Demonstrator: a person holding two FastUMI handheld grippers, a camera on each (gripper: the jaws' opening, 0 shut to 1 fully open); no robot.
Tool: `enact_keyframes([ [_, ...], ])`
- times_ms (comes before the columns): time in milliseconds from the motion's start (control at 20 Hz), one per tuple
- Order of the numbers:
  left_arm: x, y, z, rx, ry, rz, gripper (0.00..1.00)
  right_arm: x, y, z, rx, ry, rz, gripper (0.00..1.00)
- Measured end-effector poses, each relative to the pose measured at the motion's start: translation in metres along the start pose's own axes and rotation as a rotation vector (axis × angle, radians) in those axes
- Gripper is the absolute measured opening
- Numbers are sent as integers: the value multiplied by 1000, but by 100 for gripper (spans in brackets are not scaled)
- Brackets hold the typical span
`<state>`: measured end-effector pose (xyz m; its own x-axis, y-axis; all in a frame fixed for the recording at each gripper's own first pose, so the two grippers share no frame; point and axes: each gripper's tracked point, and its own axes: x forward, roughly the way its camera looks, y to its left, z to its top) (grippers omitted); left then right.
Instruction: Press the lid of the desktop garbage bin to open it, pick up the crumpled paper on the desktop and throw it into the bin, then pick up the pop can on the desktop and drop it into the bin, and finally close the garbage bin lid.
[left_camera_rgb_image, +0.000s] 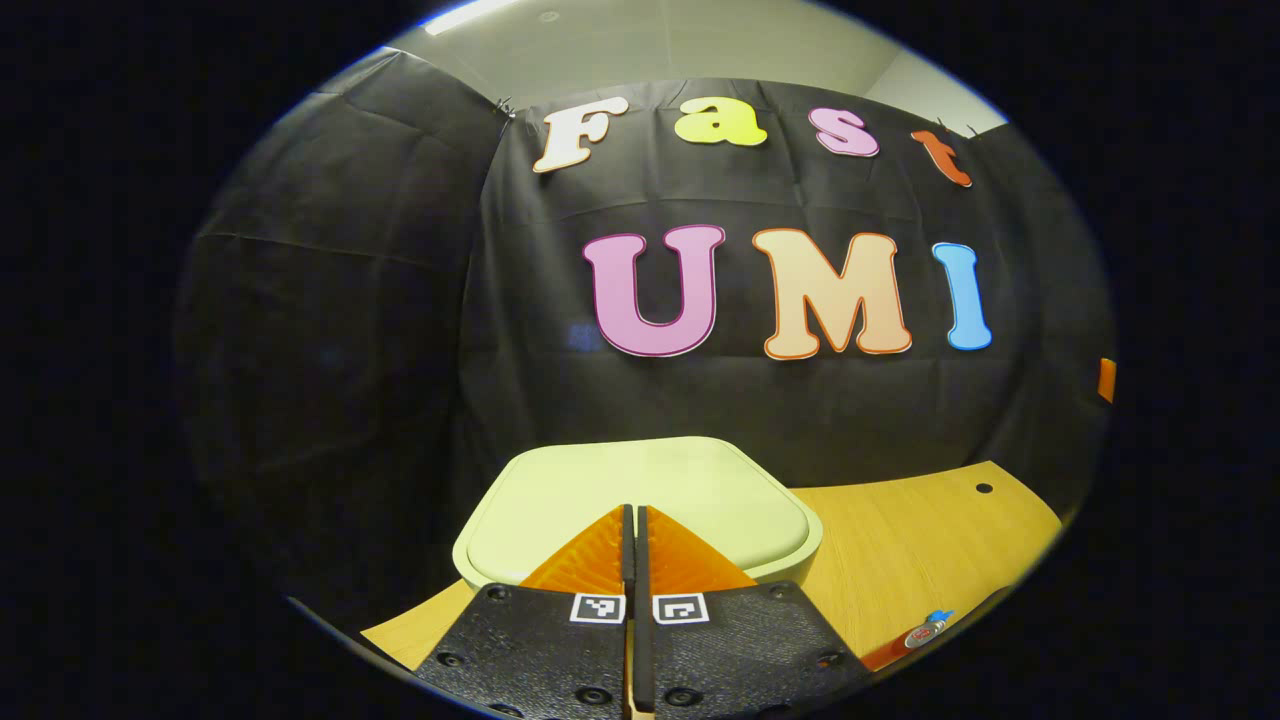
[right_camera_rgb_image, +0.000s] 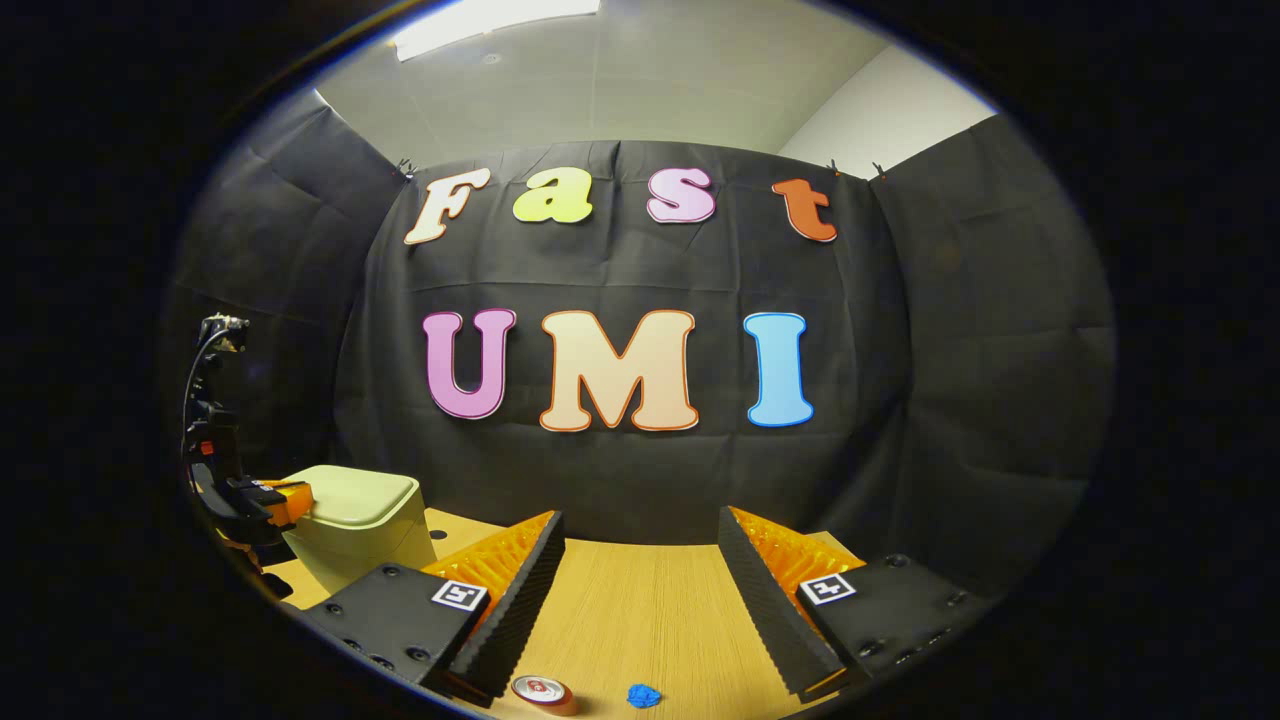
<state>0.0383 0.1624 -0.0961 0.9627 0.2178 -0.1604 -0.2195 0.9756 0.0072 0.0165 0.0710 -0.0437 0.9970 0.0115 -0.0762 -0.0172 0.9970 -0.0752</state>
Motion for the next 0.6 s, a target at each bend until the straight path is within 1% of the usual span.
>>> enact_keyframes([
  [50,3,-1,-1,-30,-7,-8,0,0,2,-2,-2,6,5,97],
  [100,2,-3,-2,-20,-1,-20,0,0,4,-4,-3,11,14,95],
  [150,1,-3,-4,-15,3,-25,0,1,3,-7,-2,20,13,97],
  [200,-2,-1,5,-13,-34,-25,0,1,3,-12,9,30,22,96],
  [250,-3,-1,15,-14,-80,-23,0,2,3,-16,21,46,33,100],
  [300,-2,-3,17,-15,-89,-19,0,2,0,-22,28,64,40,100],
  [350,-4,-3,22,-12,-101,-11,0,3,-4,-25,28,75,44,96],
  [400,-7,-7,31,-6,-129,-12,0,4,-9,-29,20,85,43,100],
  [500,-19,-15,57,-14,-207,-32,0,5,-17,-37,4,99,47,98],
  [600,-31,-24,70,-26,-245,-70,7,7,-21,-50,-9,124,63,98],
])
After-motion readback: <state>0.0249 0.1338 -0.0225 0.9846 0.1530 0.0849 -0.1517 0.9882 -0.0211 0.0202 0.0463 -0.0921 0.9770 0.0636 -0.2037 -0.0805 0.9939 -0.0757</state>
